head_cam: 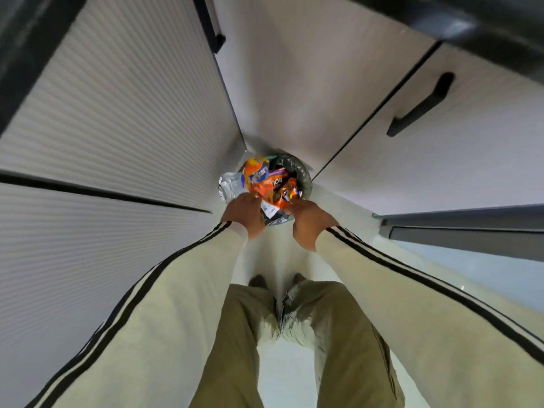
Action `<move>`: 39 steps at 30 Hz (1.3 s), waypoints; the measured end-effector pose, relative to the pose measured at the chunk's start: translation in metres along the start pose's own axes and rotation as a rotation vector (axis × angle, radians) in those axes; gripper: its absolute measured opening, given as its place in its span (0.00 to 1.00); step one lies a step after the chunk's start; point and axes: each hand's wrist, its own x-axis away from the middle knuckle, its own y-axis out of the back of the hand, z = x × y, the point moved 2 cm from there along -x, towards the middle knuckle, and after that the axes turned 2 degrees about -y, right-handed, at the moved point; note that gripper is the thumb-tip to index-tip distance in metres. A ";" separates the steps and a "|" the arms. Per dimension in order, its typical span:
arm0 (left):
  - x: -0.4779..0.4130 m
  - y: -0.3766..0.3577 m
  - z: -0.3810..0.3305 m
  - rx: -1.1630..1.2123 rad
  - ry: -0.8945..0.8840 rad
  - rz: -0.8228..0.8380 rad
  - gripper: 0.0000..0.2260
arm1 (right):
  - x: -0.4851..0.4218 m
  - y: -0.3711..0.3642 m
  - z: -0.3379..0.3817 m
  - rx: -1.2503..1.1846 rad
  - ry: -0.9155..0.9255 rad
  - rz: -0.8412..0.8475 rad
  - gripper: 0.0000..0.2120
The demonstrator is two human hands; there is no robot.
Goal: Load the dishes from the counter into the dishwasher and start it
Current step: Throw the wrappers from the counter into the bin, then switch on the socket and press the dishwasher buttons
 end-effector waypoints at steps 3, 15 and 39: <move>0.015 -0.005 0.001 -0.043 0.054 -0.087 0.19 | 0.003 -0.022 -0.005 0.011 0.016 0.008 0.29; 0.141 0.076 -0.055 0.000 -0.061 -0.199 0.30 | 0.107 0.044 0.037 0.078 -0.050 -0.240 0.31; 0.284 0.238 -0.400 -0.169 -0.385 -0.473 0.30 | 0.452 0.184 -0.126 -0.011 -0.362 -0.746 0.33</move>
